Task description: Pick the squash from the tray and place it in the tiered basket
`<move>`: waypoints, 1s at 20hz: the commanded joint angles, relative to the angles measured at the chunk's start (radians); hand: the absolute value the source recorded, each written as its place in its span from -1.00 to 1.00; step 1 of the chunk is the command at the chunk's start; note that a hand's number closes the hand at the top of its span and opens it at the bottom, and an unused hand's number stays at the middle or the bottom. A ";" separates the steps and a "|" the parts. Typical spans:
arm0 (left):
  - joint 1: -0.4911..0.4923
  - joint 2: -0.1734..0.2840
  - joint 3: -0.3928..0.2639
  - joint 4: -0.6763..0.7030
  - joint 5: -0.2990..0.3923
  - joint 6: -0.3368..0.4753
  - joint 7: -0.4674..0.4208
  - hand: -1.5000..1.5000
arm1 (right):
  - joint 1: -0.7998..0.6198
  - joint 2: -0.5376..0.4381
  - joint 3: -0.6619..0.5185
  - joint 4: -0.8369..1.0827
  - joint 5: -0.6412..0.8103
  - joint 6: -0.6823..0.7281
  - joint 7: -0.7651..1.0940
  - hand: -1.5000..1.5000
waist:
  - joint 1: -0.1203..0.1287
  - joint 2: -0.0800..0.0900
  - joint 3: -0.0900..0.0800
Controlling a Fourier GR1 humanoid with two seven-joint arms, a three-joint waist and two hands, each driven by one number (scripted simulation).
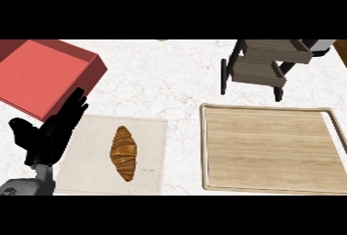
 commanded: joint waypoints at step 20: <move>0.019 -0.004 0.062 -0.022 -0.024 -0.033 0.014 0.00 | -0.117 0.318 0.150 0.115 0.237 -0.237 0.084 1.00 | -0.022 -0.004 0.001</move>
